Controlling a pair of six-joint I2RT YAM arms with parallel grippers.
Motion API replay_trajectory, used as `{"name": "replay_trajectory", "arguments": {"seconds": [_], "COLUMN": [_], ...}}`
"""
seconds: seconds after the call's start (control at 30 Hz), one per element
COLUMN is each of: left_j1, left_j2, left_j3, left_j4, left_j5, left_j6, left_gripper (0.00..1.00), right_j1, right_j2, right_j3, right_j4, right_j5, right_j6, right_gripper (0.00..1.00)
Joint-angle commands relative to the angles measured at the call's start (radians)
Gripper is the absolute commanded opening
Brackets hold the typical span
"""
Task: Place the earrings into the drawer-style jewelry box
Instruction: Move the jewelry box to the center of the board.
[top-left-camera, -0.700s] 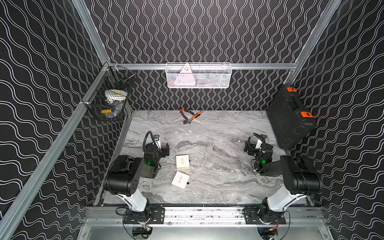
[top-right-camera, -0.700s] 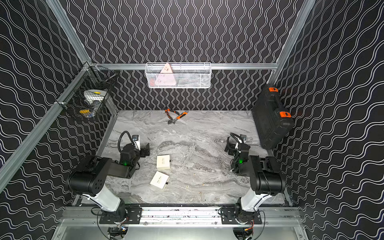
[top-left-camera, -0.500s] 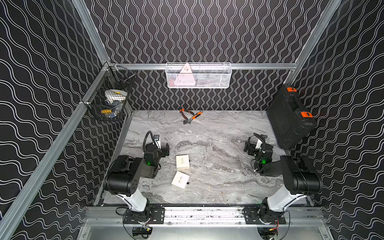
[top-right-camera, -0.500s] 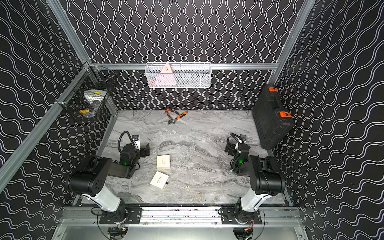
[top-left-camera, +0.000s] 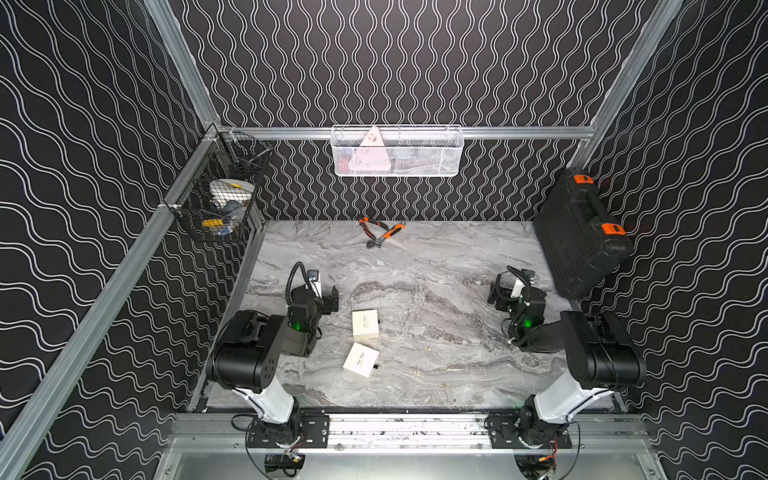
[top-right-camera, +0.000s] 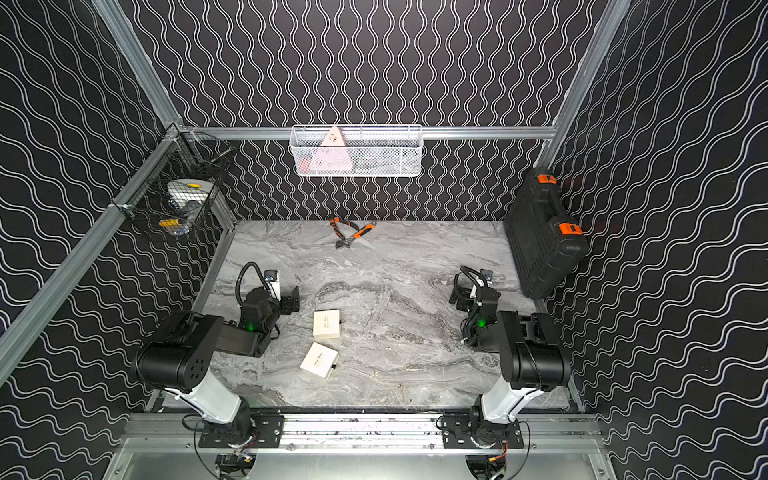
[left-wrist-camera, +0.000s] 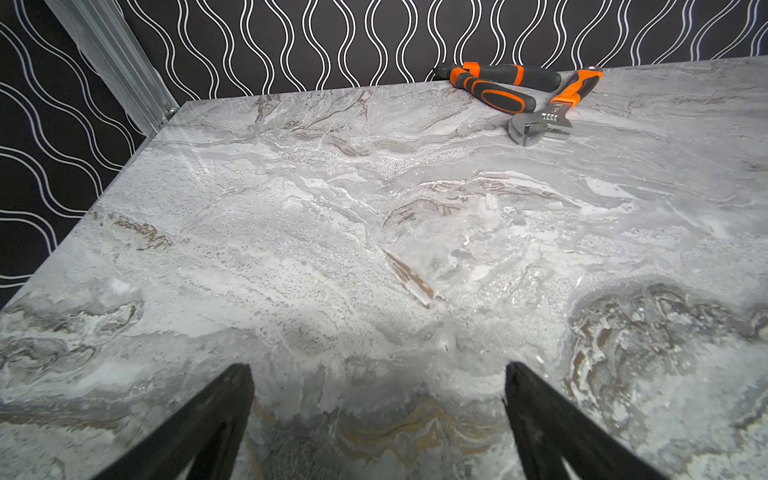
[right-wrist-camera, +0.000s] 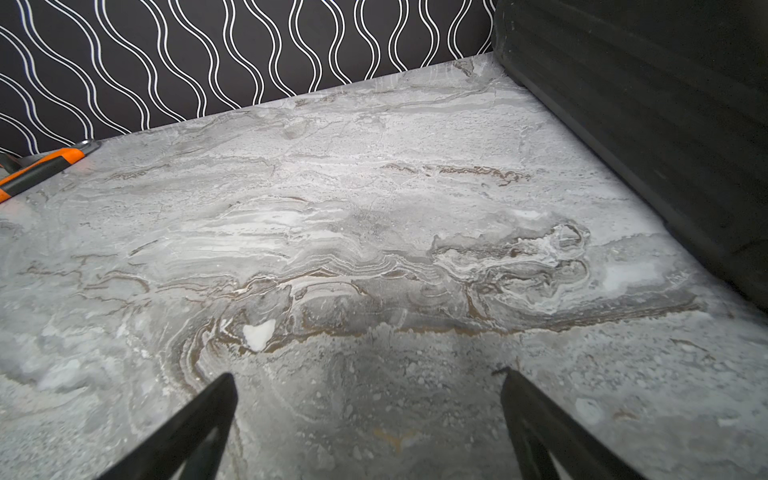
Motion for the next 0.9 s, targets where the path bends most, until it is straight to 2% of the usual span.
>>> {"name": "replay_trajectory", "arguments": {"seconds": [0.0,0.07,0.13,0.17,0.23,0.3,0.43,0.57,0.7,0.87], "left_j1": [0.002,-0.007,-0.028,-0.050,-0.091,-0.118,-0.175,-0.227,-0.227,-0.228], "left_j2": [-0.005,-0.043,-0.139,-0.183,-0.244,-0.283,-0.307,-0.317,-0.344,-0.292], "left_j3": [-0.002,0.018,0.094,0.152,0.256,0.356,0.526,0.573,0.524,0.521], "left_j4": [0.009,-0.038,-0.252,-0.383,-0.592,-0.789,-1.171,-1.405,-1.479,-1.507], "left_j5": [0.006,-0.058,-0.113,-0.157,-0.212,-0.214,-0.104,0.032,0.134,0.269], "left_j6": [0.006,-0.002,0.003,0.001,-0.057,-0.152,-0.351,-0.420,-0.455,-0.463], "left_gripper": [0.99,0.99,0.99,0.99,0.99,0.99,0.99,0.99,0.99,0.99], "right_j1": [0.005,0.034,0.093,0.150,0.230,0.298,0.414,0.495,0.497,0.510], "right_j2": [-0.006,-0.070,-0.171,-0.205,-0.243,-0.241,-0.174,-0.171,-0.112,0.065], "right_j3": [-0.001,0.022,0.119,0.176,0.271,0.398,0.565,0.574,0.547,0.628], "right_j4": [0.032,-0.056,-0.313,-0.406,-0.542,-0.734,-0.982,-1.059,-1.030,-1.011], "right_j5": [0.026,0.130,0.191,0.265,0.296,0.290,0.147,-0.104,-0.429,-0.721], "right_j6": [-0.001,0.002,-0.040,-0.038,0.022,0.154,0.354,0.454,0.483,0.504], "right_gripper": [1.00,1.00,1.00,1.00,1.00,1.00,1.00,1.00,1.00,0.97]}}
